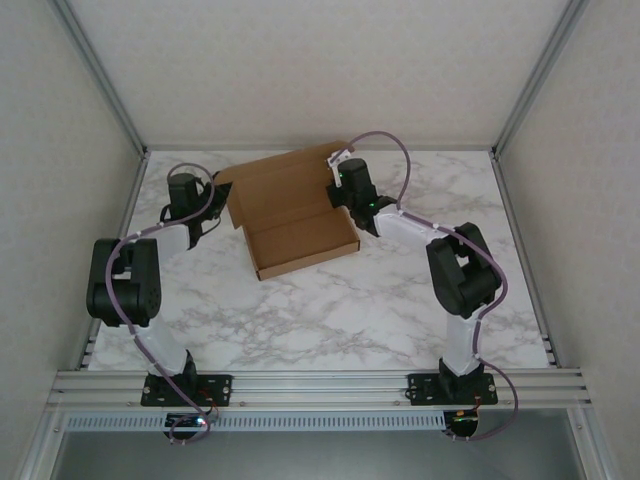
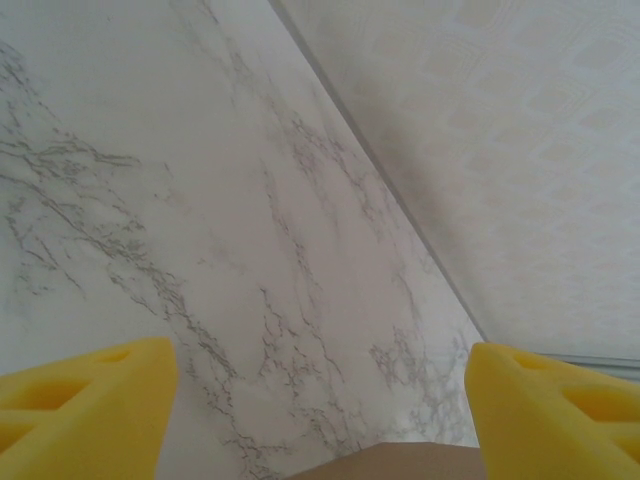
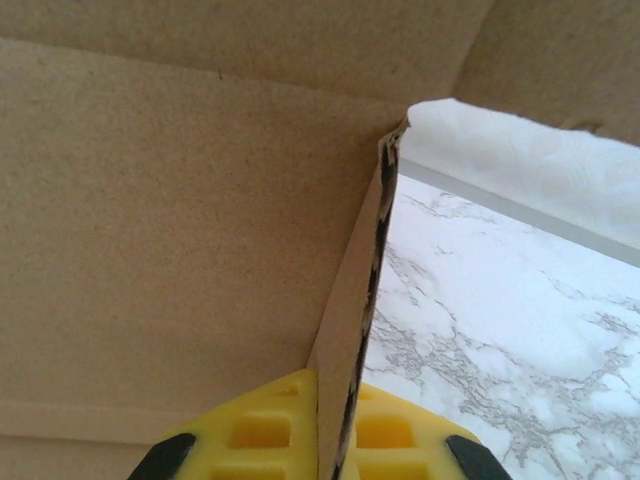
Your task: Fold the paper box
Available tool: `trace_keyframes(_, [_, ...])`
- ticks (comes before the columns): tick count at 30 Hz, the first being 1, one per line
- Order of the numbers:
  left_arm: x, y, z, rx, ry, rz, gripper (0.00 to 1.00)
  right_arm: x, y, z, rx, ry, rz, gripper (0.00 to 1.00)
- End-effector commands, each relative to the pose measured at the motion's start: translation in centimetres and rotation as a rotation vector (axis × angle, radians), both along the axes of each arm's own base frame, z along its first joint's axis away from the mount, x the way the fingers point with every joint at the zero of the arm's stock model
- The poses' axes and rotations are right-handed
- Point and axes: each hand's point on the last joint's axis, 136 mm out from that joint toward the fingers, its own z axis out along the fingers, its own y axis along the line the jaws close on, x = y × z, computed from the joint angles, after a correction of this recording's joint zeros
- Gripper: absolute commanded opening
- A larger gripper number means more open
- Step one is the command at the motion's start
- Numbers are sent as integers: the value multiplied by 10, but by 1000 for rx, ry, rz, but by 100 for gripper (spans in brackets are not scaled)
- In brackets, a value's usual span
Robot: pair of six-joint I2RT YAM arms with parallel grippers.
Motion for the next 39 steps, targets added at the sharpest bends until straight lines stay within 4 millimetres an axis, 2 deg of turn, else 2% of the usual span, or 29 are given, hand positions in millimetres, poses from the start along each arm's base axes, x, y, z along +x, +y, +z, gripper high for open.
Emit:
trace_keyframes(1, [-4, -12, 22, 10, -54, -22, 77, 0, 8, -1, 7, -6, -51, 1])
trace_keyframes(5, [-7, 2, 21, 57, -28, 20, 80, -2, 3, 8, -5, -29, -40, 1])
trace_keyframes(11, [-16, 38, 29, 172, -1, 87, 80, -12, 8, 17, 7, -36, 96, 1])
trace_keyframes(18, [-46, 96, 66, 459, -89, 251, 86, -22, 11, 8, -12, 16, 292, 7])
trace_keyframes(22, [-58, 105, 84, 519, -139, 288, 86, -23, 8, 10, 26, 40, 341, 13])
trace_keyframes(24, [-67, 110, 83, 519, -107, 328, 85, -21, 7, 11, 31, 37, 346, 15])
trace_keyframes(27, [-86, 107, 78, 526, -103, 323, 81, -17, 5, 14, 13, 30, 393, 13])
trace_keyframes(30, [-104, 101, 85, 558, -160, 299, 81, -9, 1, 21, 14, 17, 444, 12])
trace_keyframes(33, [-117, 94, 72, 553, -109, 264, 79, 1, -3, 27, 61, 33, 497, 12])
trace_keyframes(37, [-130, 42, 65, 579, -212, 43, 78, 10, -2, 32, 84, 27, 544, 12])
trace_keyframes(39, [-138, 22, 72, 620, -278, -19, 80, 13, -2, 32, 98, 26, 561, 12])
